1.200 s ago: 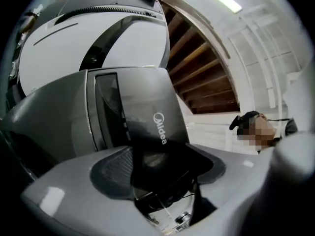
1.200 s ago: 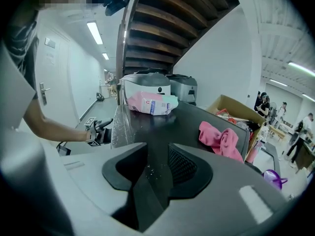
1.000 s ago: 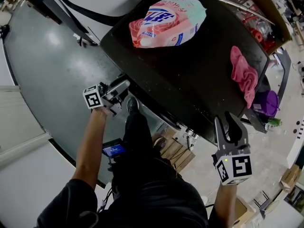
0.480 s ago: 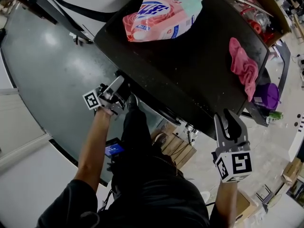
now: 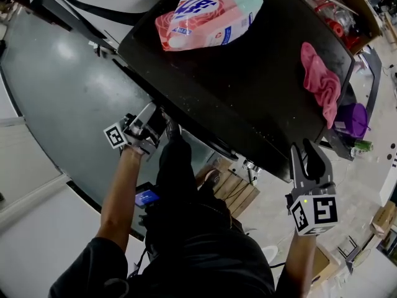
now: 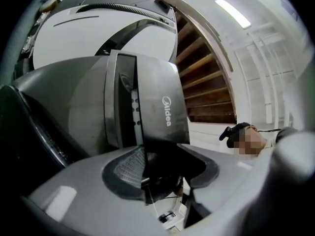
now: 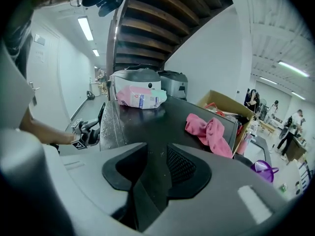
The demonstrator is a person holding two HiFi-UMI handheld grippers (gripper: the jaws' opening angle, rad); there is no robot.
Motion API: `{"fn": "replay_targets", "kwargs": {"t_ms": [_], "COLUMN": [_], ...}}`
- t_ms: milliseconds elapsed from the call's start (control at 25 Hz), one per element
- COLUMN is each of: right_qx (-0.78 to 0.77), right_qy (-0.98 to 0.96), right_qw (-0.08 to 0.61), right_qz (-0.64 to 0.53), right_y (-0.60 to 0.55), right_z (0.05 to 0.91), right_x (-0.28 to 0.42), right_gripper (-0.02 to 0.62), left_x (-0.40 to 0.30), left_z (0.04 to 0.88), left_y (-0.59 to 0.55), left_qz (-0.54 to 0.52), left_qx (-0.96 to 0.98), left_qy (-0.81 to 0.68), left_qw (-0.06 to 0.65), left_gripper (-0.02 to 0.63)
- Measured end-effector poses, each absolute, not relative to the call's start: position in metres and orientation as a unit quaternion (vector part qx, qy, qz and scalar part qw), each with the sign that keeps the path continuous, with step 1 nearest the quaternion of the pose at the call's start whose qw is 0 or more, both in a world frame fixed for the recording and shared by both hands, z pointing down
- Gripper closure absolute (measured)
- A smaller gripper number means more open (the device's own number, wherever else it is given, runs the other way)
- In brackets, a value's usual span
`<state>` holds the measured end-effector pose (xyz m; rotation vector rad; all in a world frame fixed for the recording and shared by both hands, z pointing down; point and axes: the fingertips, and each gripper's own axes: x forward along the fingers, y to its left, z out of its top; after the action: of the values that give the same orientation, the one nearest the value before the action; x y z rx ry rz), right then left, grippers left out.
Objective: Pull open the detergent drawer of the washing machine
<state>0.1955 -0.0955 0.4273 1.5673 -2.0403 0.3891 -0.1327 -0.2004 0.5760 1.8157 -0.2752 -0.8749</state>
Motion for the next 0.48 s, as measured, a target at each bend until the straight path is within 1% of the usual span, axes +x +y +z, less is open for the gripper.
{"fn": "replay_targets", "kwargs": {"t_ms": [40, 80, 280, 360, 480], "right_qx": [0.582, 0.583, 0.584, 0.585, 0.590], "right_qy": [-0.755, -0.754, -0.755, -0.754, -0.751], "right_qw": [0.266, 0.266, 0.264, 0.264, 0.261], "right_qz": [0.144, 0.145, 0.140, 0.139, 0.140], "right_y": [-0.095, -0.095, -0.094, -0.093, -0.089], "right_z": [0.428, 0.428, 0.423, 0.423, 0.428], "right_x": [0.197, 0.199, 0.196, 0.198, 0.205], "right_gripper": [0.476, 0.476, 0.476, 0.476, 0.476], "left_x": [-0.135, -0.135, -0.142, -0.149, -0.157], "left_z": [0.575, 0.574, 0.576, 0.577, 0.576], "left_y": [-0.197, -0.196, -0.188, -0.181, -0.169], "left_qz": [-0.366, -0.366, -0.375, -0.381, -0.381], "left_qx": [0.761, 0.761, 0.756, 0.754, 0.755], "left_qy": [-0.113, -0.110, -0.111, -0.111, -0.107], "left_qw": [0.524, 0.524, 0.526, 0.524, 0.523], "left_gripper": [0.352, 0.347, 0.351, 0.371, 0.373]}}
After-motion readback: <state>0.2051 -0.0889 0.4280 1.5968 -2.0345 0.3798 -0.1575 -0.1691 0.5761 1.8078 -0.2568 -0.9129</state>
